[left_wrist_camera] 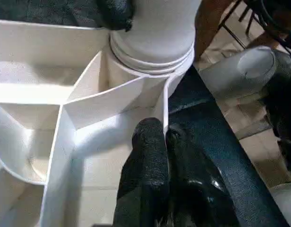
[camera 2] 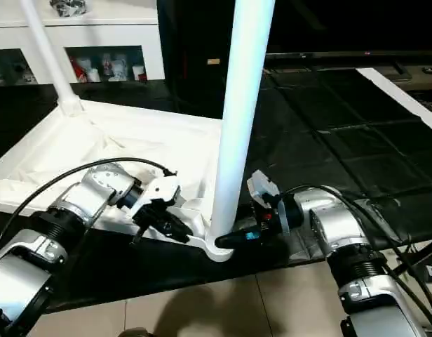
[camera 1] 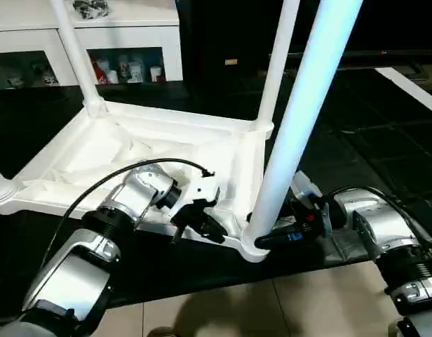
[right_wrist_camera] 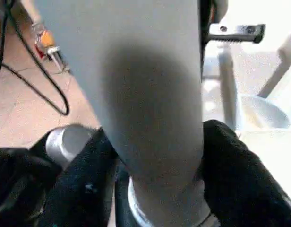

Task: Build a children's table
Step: Rotate leg to tighten

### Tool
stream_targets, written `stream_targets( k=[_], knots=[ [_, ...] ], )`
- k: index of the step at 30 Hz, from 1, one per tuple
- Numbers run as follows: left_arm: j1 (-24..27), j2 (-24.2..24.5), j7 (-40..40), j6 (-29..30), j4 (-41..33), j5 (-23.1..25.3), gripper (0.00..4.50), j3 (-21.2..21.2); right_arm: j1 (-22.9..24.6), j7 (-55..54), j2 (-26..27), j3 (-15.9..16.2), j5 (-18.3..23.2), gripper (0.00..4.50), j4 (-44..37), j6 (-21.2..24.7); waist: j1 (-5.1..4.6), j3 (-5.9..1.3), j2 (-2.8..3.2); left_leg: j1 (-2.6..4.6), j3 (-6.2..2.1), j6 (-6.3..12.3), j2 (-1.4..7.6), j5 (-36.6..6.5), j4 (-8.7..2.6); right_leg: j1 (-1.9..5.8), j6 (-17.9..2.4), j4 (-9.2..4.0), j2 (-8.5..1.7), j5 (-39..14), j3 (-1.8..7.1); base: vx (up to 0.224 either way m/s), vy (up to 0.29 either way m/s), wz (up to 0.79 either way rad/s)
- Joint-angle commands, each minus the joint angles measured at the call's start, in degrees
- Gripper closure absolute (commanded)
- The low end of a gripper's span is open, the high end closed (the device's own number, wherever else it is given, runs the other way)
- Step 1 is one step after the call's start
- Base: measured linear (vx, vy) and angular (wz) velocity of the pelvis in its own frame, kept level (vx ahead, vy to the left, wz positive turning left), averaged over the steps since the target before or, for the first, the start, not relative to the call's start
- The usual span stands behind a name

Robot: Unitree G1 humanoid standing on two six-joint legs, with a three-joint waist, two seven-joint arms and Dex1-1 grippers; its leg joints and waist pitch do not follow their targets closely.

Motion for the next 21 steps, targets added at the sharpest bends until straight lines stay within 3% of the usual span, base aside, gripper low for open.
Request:
stream_targets(
  k=[1, 4, 5, 6, 9, 14, 21],
  knots=[
    [-0.6, -1.7, 5.0, 3.9, -0.2, -0.1, 4.5, 1.5, 0.7, -4.2, 1.2, -1.6, 1.2, 2.21, -1.8, 3.0, -0.4, -3.95, 0.04, 0.84, 0.9, 2.84, -0.35, -11.0, -3.68, 3.15, -17.0, -3.22, -1.95, -3.2, 1.76, 0.0, 0.0, 0.0],
    [-1.0, -3.1, 10.7, 5.9, 1.2, -0.7, 4.5, 3.7, 1.1, -10.2, 2.9, -3.1, 0.4, 2.29, -1.8, 4.0, -0.48, -3.87, -0.17, 0.74, 0.78, 1.7, -0.57, -12.1, -3.85, 3.32, -15.5, -3.69, -2.18, -7.4, 1.66, 0.0, 0.0, 0.0],
    [-1.2, -3.8, 13.2, 6.6, 1.8, -0.9, 4.5, 4.6, 1.2, -13.3, 3.9, -3.9, 0.0, 2.33, -1.7, 3.8, -0.78, -3.65, -0.18, 0.78, 0.78, 0.98, -0.63, -13.7, -4.0, 3.17, -14.1, -4.18, -2.25, -11.3, 1.7, 0.0, 0.0, 0.0],
    [-1.5, -4.5, 16.2, 7.3, 2.6, -1.0, 4.5, 5.5, 1.2, -17.3, 5.3, -4.8, -0.5, 2.37, -1.2, 4.3, -1.02, -3.63, -0.55, 0.78, 0.8, 0.67, -0.68, -13.5, -4.01, 3.09, -13.6, -4.25, -2.23, -12.0, 1.77, 0.0, 0.0, 0.0],
    [-2.1, -7.3, 25.1, 9.5, 4.2, -1.6, 4.5, 8.2, 1.0, -29.0, 9.9, -6.5, -2.6, 2.4, -0.2, 5.1, -1.92, -3.65, -0.55, 0.28, 0.48, -0.21, -1.01, -12.9, -4.32, 3.36, -10.9, -4.6, -2.28, -16.2, 1.52, 0.0, 0.0, 0.0],
    [-3.7, -12.4, 38.3, 11.5, 6.1, -2.2, 4.5, 11.6, -2.8, -47.4, 17.8, -8.1, -5.2, 2.46, 4.7, 6.7, -3.91, -3.72, -0.19, 0.3, 0.55, -0.11, -1.24, -11.7, -4.13, 3.09, -11.6, -4.7, -1.98, -13.5, 1.61, 0.0, 0.0, 0.0],
    [-5.5, -17.3, 49.1, 11.9, 8.1, -1.1, 4.5, 13.6, -8.7, -64.3, 25.0, -11.1, -8.2, 2.46, 11.7, 4.4, -4.13, -3.98, 0.0, 0.41, 0.62, 0.42, -1.22, -9.6, -4.13, 3.18, -12.7, -4.28, -1.86, -8.2, 1.7, 0.0, 0.0, 0.0]
  ],
)
